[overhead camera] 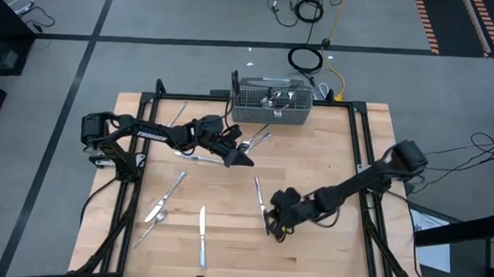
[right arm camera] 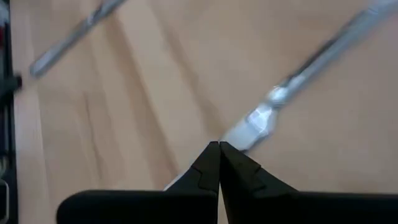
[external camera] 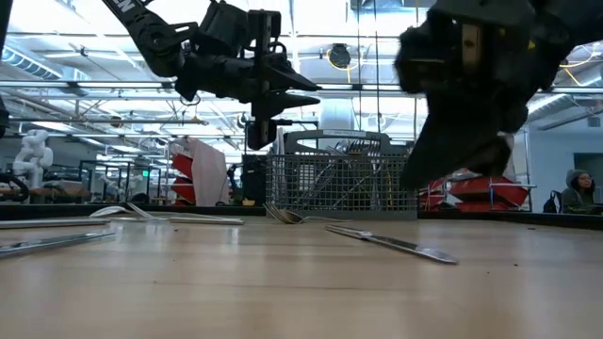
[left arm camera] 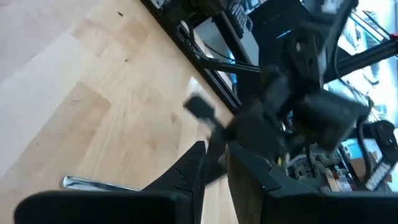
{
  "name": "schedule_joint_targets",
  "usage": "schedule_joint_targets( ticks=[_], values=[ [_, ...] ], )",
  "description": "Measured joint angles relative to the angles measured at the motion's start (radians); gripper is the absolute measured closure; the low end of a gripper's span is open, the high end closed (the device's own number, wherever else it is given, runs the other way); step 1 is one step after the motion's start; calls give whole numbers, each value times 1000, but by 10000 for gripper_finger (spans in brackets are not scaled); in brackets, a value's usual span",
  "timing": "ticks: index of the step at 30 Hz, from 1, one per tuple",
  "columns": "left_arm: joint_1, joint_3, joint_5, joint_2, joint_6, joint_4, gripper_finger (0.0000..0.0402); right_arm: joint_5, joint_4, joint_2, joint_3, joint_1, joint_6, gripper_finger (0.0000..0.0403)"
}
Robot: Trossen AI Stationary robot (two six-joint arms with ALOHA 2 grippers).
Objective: Sort silverware
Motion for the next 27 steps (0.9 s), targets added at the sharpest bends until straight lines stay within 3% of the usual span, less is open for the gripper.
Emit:
schedule_joint_targets(
  ticks=[9,13,18,27],
  values=[
    [0,0,-3,0,-2,-16,331,-93,-20,185,148,18,-51,403],
    [0,0,-14,0,-1,-20,331,-76,-117,178,148,48,10,403],
    [0,0,-105,0,8,-26,331,-45,-275,143,149,77,45,403],
    [-74,0,-120,0,228,-57,331,-39,-400,117,148,70,39,402]
  ],
)
